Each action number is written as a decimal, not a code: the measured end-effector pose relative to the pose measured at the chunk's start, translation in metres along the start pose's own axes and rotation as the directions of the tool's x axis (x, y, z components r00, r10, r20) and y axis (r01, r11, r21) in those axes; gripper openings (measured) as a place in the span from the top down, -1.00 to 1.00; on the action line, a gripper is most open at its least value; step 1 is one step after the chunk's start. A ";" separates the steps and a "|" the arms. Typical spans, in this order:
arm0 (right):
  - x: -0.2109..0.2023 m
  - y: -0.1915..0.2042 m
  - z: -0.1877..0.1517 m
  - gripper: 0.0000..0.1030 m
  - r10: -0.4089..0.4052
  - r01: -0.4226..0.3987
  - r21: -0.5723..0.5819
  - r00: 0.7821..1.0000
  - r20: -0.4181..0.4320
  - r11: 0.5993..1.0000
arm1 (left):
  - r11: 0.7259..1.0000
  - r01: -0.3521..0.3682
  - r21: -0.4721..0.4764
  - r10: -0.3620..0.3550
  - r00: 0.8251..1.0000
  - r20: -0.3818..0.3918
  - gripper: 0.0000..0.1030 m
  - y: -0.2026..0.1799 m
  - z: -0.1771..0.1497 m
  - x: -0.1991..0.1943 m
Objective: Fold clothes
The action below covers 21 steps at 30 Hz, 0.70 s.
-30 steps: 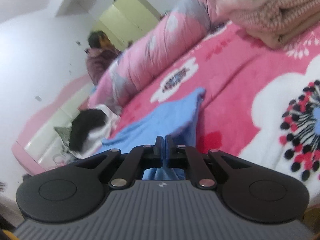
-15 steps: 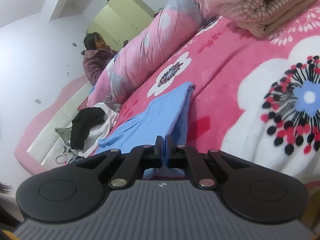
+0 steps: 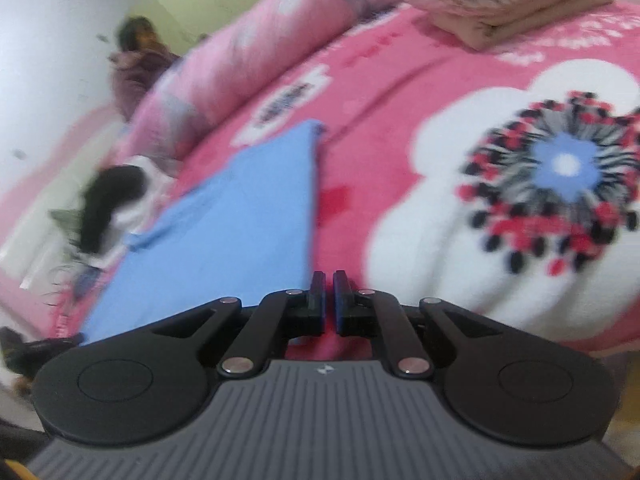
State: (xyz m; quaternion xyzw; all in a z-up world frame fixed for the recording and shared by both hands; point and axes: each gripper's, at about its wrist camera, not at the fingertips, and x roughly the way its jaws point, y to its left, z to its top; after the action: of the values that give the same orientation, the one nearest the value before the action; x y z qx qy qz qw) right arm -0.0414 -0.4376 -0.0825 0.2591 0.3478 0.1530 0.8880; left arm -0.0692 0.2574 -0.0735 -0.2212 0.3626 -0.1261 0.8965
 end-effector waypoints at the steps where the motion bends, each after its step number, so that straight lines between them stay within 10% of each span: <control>1: -0.004 0.000 0.001 0.91 -0.013 0.013 -0.002 1.000 0.011 1.000 | 1.000 -0.011 0.003 0.011 1.000 0.013 0.57 -0.001 0.002 -0.005; 7: -0.024 0.018 0.023 0.90 -0.077 0.086 -0.083 0.991 0.107 0.993 | 0.994 -0.042 0.103 0.028 0.990 0.135 0.37 -0.021 0.021 -0.037; 12: 0.024 0.077 0.060 0.90 0.024 0.000 -0.288 0.996 0.081 0.958 | 0.976 0.062 0.210 -0.087 0.990 0.114 0.36 -0.060 0.037 -0.004; 21: 0.189 0.233 0.060 0.90 0.087 -0.261 -0.700 0.957 -0.275 0.665 | 0.956 0.052 0.287 -0.062 0.998 0.025 0.35 -0.078 0.019 0.068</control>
State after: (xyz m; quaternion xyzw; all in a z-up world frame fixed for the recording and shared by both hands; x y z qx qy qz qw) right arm 0.1134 -0.1825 -0.0145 -0.1020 0.3267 0.3907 0.8545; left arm -0.0130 0.1690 -0.0634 -0.1015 0.3189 -0.1992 0.9210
